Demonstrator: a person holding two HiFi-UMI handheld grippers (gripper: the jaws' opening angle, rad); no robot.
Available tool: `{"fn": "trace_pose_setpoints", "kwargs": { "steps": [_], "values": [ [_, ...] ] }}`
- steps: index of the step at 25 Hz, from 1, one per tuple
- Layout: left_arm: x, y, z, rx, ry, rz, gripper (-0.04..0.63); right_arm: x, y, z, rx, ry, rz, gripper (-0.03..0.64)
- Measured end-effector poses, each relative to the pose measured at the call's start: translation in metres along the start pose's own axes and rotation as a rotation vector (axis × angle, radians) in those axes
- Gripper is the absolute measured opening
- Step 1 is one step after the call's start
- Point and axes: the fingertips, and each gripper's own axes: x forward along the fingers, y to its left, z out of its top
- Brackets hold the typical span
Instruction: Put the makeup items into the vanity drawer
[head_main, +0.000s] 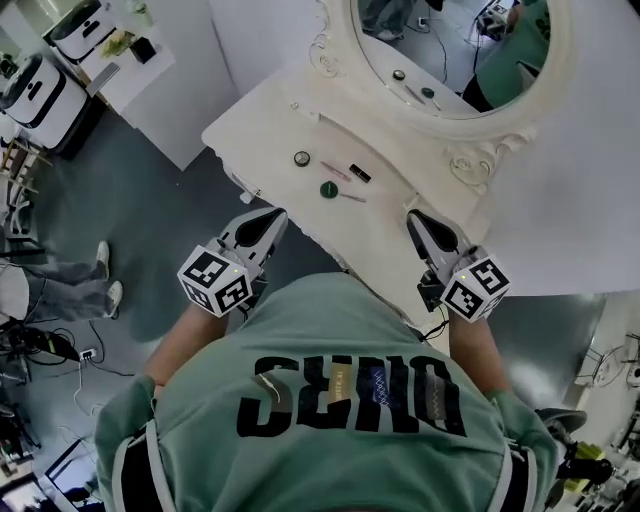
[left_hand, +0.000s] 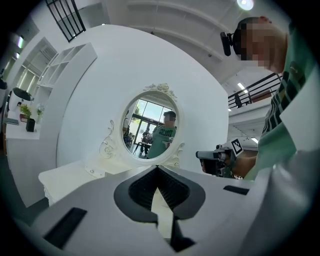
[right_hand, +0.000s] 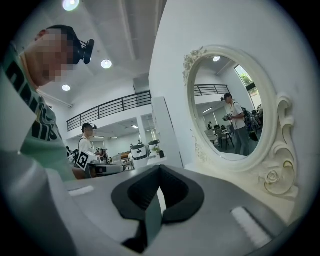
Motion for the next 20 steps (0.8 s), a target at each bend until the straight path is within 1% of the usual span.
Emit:
{"fn": "trace_pose_setpoints", "kwargs": {
  "steps": [5, 8, 9, 11, 15, 18, 20],
  "values": [
    [0.033, -0.006, -0.013, 0.000, 0.033, 0.066, 0.000, 0.006, -0.021, 0.000, -0.056, 0.028, 0.092, 0.009],
    [0.057, -0.003, -0.026, 0.048, 0.098, 0.054, 0.000, 0.015, -0.035, -0.004, -0.060, 0.041, 0.100, 0.009],
    [0.065, -0.001, -0.031, 0.082, 0.133, 0.037, 0.000, 0.018, -0.040, -0.005, -0.057, 0.043, 0.093, 0.009],
    [0.085, 0.006, -0.042, 0.174, 0.218, -0.012, 0.000, 0.024, -0.048, -0.008, -0.045, 0.042, 0.070, 0.009],
    [0.135, 0.012, -0.076, 0.360, 0.401, -0.160, 0.000, 0.031, -0.058, -0.034, 0.001, 0.059, 0.016, 0.009],
    [0.177, 0.012, -0.111, 0.492, 0.492, -0.254, 0.002, 0.031, -0.063, -0.062, 0.021, 0.094, -0.003, 0.009],
    [0.202, 0.013, -0.136, 0.582, 0.556, -0.309, 0.002, 0.029, -0.070, -0.074, 0.037, 0.099, -0.016, 0.009]
  ]
}}
